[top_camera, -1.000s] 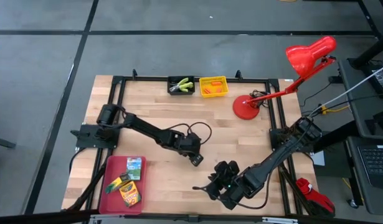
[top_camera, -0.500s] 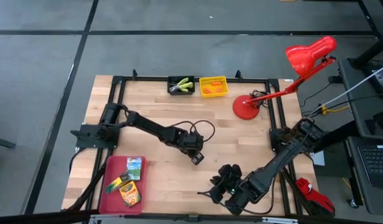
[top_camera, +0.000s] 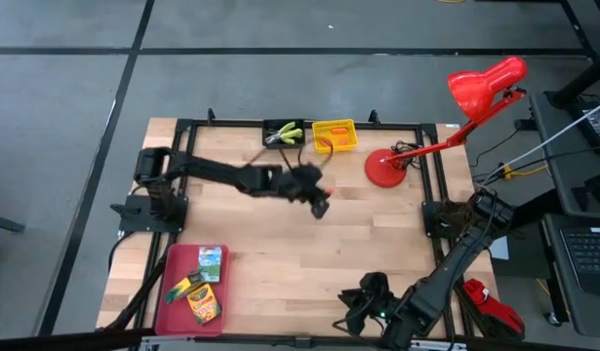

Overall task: Pick & Place School Supplies
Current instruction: Put the orange eraser into the yellow bin

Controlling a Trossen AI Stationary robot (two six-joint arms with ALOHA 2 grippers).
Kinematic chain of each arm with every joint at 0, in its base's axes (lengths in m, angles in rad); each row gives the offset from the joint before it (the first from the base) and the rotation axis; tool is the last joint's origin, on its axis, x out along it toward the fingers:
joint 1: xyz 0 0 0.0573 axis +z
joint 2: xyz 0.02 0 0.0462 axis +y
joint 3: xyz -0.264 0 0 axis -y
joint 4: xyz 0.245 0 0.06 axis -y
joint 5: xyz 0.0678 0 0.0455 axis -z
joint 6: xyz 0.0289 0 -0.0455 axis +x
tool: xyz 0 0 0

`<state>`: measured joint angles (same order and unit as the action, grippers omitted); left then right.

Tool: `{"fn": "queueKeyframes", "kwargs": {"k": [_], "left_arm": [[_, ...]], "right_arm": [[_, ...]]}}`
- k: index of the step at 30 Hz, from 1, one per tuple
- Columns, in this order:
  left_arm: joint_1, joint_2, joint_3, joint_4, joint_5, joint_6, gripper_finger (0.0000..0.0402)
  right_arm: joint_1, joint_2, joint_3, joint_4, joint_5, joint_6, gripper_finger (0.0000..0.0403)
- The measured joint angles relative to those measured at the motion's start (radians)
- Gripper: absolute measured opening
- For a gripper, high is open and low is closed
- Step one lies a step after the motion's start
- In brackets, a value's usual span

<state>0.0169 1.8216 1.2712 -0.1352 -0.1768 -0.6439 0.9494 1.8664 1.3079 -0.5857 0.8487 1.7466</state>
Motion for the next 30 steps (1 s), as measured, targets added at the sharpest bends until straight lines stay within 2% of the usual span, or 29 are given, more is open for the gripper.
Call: {"fn": "queueKeyframes", "kwargs": {"k": [2, 6, 10, 16, 23, 25, 30], "left_arm": [[0.052, -0.009, 0.006, 0.105, 0.066, 0.027, 0.0029], [0.200, 0.014, 0.005, 0.181, 0.195, 0.012, 0.0029], [0.338, 0.039, 0.062, 0.187, 0.285, 0.037, 0.0029], [0.468, 0.149, 0.195, 0.181, 0.399, 0.065, 0.0029], [0.514, 0.310, 0.364, 0.145, 0.454, 0.104, 0.0029], [0.526, 0.336, 0.400, 0.085, 0.454, 0.121, 0.0030], [0.551, 0.344, 0.403, -0.006, 0.366, 0.205, 0.0058]], "right_arm": [[0.002, 0.000, 0.000, 0.009, 0.023, 0.000, 0.0085], [-0.005, 0.000, 0.000, 0.022, 0.030, 0.000, 0.0085], [-0.016, 0.000, 0.000, 0.035, 0.032, 0.015, 0.0085], [-0.043, 0.000, 0.000, 0.036, 0.033, 0.038, 0.0085], [-0.084, 0.000, 0.000, 0.037, 0.008, 0.085, 0.0085], [-0.094, 0.000, 0.000, 0.040, 0.008, 0.102, 0.0085], [-0.117, 0.000, 0.000, 0.066, 0.034, 0.108, 0.0085]]}}
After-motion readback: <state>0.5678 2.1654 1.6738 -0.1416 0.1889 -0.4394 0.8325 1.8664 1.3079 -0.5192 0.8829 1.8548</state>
